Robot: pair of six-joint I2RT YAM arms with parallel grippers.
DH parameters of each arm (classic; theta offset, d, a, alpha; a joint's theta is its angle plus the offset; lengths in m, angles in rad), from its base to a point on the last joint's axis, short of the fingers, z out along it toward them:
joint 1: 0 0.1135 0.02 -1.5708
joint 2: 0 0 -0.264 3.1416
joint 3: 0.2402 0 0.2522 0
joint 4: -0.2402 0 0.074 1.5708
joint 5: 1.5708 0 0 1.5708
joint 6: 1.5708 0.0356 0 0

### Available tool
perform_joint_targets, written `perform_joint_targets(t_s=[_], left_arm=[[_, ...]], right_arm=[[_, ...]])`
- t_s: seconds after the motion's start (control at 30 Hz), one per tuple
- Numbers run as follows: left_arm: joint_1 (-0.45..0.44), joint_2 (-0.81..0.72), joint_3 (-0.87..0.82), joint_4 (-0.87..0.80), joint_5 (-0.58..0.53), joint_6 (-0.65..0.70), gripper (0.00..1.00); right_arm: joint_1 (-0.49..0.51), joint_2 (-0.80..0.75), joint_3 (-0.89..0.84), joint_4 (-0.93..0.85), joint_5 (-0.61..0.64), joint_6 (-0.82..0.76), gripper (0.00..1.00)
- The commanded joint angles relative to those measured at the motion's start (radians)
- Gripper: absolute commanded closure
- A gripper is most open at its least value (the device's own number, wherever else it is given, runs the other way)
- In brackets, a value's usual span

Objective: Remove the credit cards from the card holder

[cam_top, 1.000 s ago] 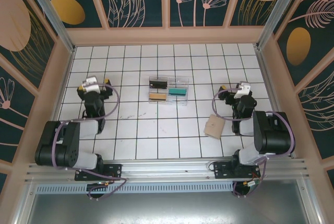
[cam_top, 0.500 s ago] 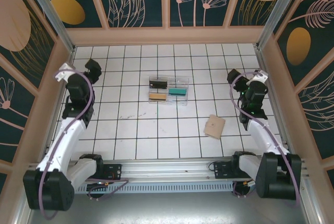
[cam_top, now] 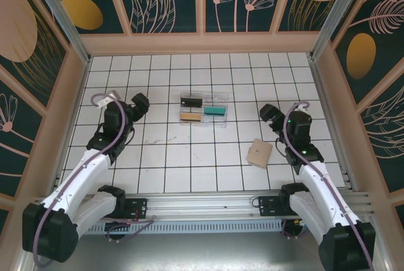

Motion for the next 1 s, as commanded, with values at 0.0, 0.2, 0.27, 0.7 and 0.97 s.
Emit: perform_joint_targets(t_s=[0.0,0.2,0.27,0.7,0.97], left_arm=[[-0.07,0.038,0.048,-0.106,-0.064,0.045,0.01],[-0.077,0.001,0.01,-0.078,-0.064,0.026,0.01],[-0.077,-0.031,-0.021,-0.02,-0.028,0.035,0.01],[-0.077,-0.01,0.001,-0.018,0.049,0.088,0.01],[-0.077,-0.02,-0.006,-0.009,0.066,0.089,0.01]], right_arm=[[0.089,-0.007,-0.017,-0.155,0.13,0.079,0.01],[0.136,-0.029,-0.1,-0.232,0.124,0.179,0.01],[0.151,-0.037,-0.136,-0.237,0.121,0.214,0.01],[0.345,0.009,-0.24,-0.096,0.109,0.399,0.01],[0.534,0.198,-0.144,0.031,0.157,0.445,0.01]])
